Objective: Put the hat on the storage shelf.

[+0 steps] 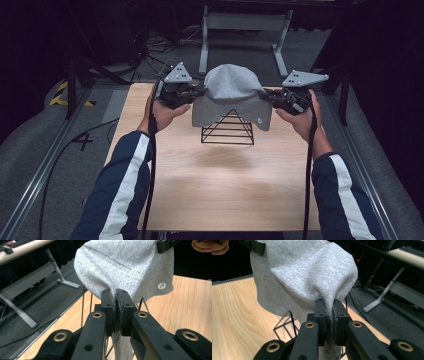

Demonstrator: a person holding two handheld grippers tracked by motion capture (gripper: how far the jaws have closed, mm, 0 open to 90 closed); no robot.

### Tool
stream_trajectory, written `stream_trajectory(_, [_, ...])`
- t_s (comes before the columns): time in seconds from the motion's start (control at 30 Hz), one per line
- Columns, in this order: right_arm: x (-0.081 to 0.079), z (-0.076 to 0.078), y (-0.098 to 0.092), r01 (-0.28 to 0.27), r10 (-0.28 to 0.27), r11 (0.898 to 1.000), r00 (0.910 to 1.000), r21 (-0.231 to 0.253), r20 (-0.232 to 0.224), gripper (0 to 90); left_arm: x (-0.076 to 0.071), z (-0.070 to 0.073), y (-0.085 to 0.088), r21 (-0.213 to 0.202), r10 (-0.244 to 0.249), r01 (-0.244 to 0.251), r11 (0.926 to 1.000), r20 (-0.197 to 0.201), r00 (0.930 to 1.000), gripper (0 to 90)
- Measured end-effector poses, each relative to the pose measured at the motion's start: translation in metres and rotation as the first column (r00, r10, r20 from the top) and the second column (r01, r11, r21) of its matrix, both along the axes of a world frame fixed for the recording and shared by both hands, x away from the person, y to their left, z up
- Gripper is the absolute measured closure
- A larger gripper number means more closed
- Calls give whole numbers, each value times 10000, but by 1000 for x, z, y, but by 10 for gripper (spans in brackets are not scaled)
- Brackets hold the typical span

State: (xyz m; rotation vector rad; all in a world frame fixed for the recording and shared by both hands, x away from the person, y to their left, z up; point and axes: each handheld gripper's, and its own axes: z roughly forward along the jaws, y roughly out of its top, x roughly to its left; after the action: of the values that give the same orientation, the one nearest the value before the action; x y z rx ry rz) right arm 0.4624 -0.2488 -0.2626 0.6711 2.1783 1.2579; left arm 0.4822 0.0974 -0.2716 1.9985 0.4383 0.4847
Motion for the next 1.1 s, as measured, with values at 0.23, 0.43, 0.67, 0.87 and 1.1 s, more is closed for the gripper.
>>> stream_trajectory(0.23, [2, -29, -6, 68, -75, 9999, 9986, -142, -520, 839, 1, -28, -6, 187, -55, 61, 9998, -323, 9995, 851])
stream_trajectory(0.43, [3, -55, -10, 172, -202, 9993, 9955, -337, -927, 839, 3, -50, -10, 244, 41, -27, 9997, -562, 9984, 850])
stream_trajectory(0.67, [5, -82, -9, 235, -322, 9977, 9899, -640, -1383, 839, 5, -71, -18, 739, 125, -72, 9972, -712, 9974, 849])
stream_trajectory(0.87, [8, -105, -6, 314, -481, 9950, 9828, -950, -1785, 839, 8, -93, -23, 1327, 275, -153, 9910, -907, 9955, 849])
stream_trajectory(1.1, [13, -129, -8, 534, -736, 9940, 9717, -950, -2246, 838, 11, -124, -26, 1628, 470, -252, 9863, -1317, 9902, 850])
